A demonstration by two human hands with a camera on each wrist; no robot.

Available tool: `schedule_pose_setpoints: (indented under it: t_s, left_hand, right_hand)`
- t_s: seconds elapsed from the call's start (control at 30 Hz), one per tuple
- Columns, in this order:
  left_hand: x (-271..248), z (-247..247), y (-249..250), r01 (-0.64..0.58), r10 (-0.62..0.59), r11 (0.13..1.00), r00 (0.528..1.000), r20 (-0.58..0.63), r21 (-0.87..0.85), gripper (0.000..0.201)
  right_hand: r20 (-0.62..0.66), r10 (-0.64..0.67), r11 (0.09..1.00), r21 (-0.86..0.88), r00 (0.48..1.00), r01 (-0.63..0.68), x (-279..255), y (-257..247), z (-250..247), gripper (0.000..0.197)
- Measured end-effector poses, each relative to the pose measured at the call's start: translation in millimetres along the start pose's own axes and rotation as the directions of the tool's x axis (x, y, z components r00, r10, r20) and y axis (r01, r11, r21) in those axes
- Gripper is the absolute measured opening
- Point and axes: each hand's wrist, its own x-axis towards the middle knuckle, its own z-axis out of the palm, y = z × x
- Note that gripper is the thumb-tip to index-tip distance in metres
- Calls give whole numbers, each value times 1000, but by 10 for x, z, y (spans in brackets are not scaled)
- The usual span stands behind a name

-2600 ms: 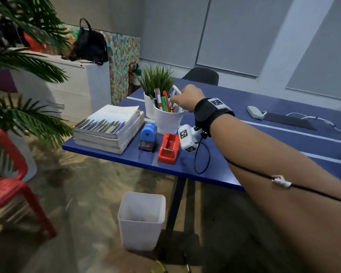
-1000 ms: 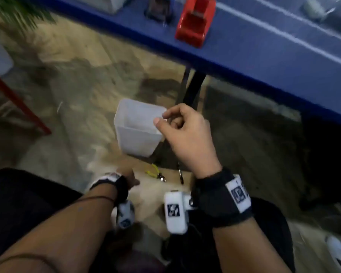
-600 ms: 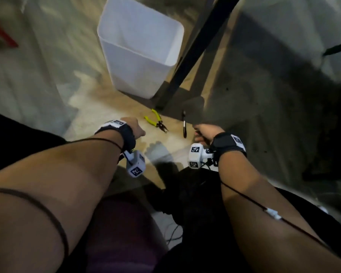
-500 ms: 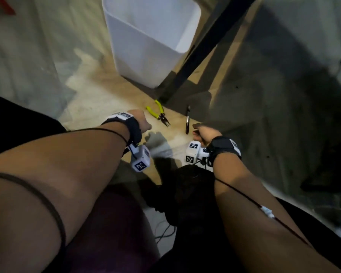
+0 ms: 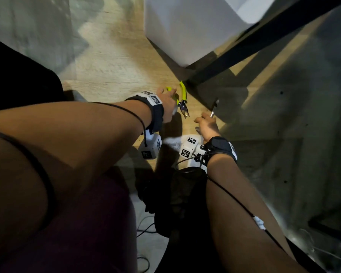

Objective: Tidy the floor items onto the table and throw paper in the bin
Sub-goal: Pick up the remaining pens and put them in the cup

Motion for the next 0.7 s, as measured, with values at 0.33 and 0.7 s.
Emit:
schedule_pose_setpoints:
  t_s: [0.33, 0.7]
  left_hand:
    - [120, 204, -142, 51, -39, 984, 996, -76, 169, 45]
    - [160, 186, -195, 2, -2, 1000, 992, -126, 2, 43]
  right_hand:
    - [-97, 32, 973, -225, 995, -54, -639, -219, 201, 43]
    - [-179, -45, 999, 10, 983, 47, -868, -183, 527, 48]
